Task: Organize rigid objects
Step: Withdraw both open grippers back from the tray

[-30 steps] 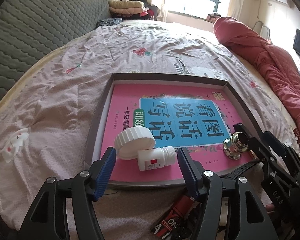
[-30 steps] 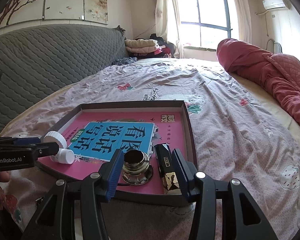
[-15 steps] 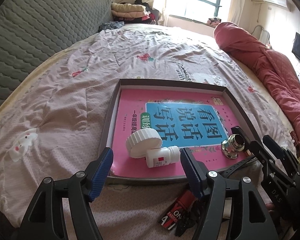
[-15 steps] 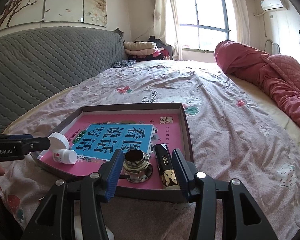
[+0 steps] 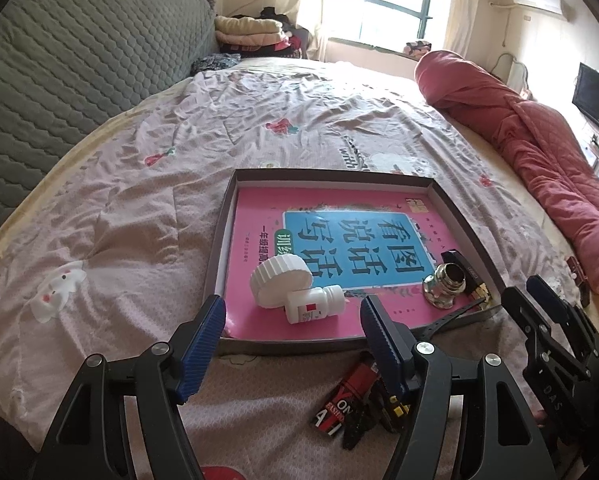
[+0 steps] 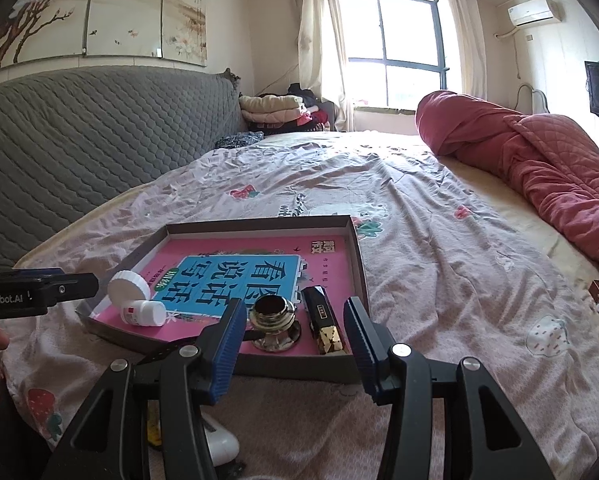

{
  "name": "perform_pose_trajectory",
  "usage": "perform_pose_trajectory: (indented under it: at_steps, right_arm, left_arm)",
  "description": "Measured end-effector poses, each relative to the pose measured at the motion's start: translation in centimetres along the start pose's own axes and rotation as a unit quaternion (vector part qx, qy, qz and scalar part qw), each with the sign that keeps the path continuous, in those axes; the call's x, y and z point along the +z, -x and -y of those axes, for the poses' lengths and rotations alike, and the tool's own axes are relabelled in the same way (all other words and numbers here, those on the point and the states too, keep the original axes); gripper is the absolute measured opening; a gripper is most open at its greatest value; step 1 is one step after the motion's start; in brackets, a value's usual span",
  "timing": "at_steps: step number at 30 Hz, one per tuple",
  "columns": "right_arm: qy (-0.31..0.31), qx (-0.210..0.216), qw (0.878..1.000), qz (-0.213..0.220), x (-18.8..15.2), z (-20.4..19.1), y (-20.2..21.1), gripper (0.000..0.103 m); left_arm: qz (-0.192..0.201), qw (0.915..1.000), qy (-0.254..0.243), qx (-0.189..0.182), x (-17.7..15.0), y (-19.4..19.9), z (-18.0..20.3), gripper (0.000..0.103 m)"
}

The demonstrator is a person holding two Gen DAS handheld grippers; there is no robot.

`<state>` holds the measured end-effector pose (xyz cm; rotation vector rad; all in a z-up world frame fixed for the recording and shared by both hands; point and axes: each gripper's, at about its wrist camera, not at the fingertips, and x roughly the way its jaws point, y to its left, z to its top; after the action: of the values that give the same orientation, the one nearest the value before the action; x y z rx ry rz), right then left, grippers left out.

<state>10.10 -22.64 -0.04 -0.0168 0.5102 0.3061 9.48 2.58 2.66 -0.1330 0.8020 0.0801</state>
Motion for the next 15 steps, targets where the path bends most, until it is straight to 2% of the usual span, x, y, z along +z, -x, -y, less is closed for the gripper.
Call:
perform_pose_trajectory:
  at_steps: [15]
  right_arm:
    - [0.003,0.002,1.000,-0.013,-1.0,-1.5,1.9,0.050]
  left_arm:
    - [0.020,0.9998,0.004,-0.008,0.2,3.2,-0.6,0.072]
